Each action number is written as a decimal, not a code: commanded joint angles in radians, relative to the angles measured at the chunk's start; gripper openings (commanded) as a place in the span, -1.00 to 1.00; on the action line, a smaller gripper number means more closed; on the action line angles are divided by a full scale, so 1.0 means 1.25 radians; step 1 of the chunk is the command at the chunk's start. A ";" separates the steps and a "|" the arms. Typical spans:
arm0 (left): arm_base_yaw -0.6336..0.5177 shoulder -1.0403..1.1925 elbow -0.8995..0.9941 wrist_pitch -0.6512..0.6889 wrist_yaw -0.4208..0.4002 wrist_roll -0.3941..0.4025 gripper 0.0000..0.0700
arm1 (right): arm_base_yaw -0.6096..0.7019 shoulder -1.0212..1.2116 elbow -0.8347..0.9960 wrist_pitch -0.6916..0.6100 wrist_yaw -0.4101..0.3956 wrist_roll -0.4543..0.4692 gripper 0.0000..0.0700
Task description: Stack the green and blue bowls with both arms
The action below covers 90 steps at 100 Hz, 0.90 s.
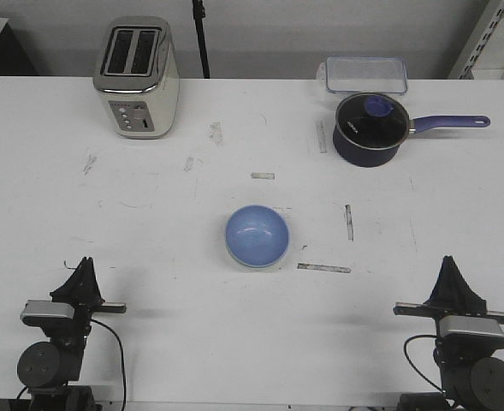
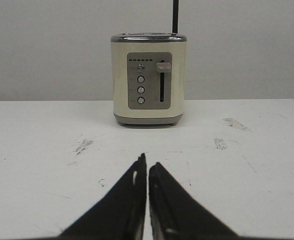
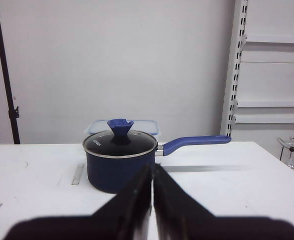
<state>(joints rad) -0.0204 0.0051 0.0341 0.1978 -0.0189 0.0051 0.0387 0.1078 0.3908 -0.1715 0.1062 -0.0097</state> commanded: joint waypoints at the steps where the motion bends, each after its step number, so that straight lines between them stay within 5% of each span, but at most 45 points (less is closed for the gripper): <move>1: 0.000 -0.002 -0.017 0.010 0.003 -0.006 -0.99 | 0.001 -0.005 0.003 -0.005 -0.001 0.009 -1.00; 11: 0.000 -0.002 -0.017 0.010 0.003 -0.005 -0.99 | 0.019 -0.009 -0.004 -0.014 -0.044 0.009 -1.00; 90: 0.000 -0.002 -0.017 0.010 0.003 -0.006 -0.99 | 0.058 -0.076 -0.237 0.103 -0.073 0.055 -1.00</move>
<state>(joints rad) -0.0204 0.0051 0.0341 0.1978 -0.0189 0.0051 0.1108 0.0460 0.1150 -0.0559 0.0177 0.0250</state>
